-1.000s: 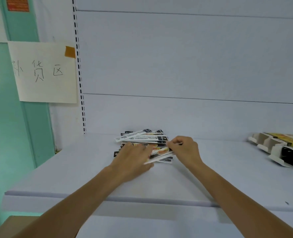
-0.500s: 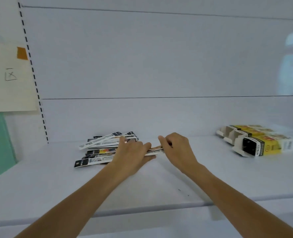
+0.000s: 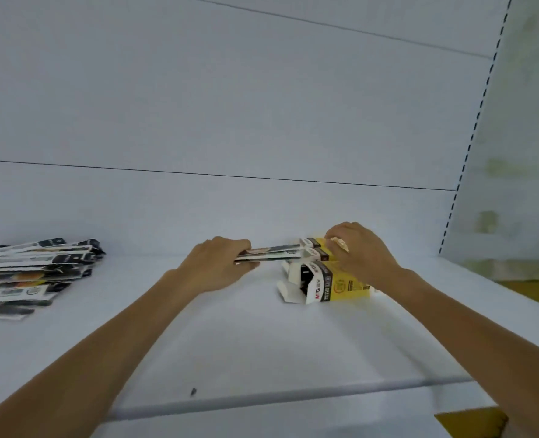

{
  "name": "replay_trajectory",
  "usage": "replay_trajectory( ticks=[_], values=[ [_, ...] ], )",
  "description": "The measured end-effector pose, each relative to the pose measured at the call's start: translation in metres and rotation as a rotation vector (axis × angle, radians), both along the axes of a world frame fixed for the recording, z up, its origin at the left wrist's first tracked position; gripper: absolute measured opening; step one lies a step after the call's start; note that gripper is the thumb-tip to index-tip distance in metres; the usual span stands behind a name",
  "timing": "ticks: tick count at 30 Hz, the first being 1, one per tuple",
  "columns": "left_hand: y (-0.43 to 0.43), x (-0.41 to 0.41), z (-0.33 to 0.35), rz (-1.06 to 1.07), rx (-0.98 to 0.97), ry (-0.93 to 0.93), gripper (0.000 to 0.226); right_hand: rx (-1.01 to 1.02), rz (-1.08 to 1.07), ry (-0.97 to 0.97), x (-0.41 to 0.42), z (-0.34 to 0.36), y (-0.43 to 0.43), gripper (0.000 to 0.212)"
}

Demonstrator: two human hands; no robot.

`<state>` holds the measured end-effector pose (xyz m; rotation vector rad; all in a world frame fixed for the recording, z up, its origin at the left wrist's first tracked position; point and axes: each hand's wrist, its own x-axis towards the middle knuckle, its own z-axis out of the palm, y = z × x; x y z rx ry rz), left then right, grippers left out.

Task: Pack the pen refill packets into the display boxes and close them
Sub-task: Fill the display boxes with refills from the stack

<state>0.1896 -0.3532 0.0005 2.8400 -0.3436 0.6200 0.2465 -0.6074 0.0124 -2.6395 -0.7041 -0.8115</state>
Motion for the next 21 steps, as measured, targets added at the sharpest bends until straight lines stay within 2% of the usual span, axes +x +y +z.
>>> replay_trajectory(
  ticks=[3, 6, 14, 21],
  values=[
    [-0.025, 0.01, -0.005, 0.141, 0.017, 0.051, 0.041, -0.188, -0.031, 0.21, 0.042, 0.012, -0.035, 0.031],
    [-0.034, 0.011, -0.008, 0.263, -0.12, 0.106, 0.049, -0.176, 0.094, 0.464, 0.065, 0.008, -0.036, 0.037],
    [-0.032, 0.004, -0.013, 0.422, -0.254, 0.127, 0.043, -0.265, 0.18, 0.521, 0.093, 0.014, -0.02, 0.039],
    [-0.034, 0.01, -0.025, 0.412, -0.258, 0.154, 0.047, -0.186, 0.144, 0.571, 0.104, 0.008, -0.015, 0.041]
  ],
)
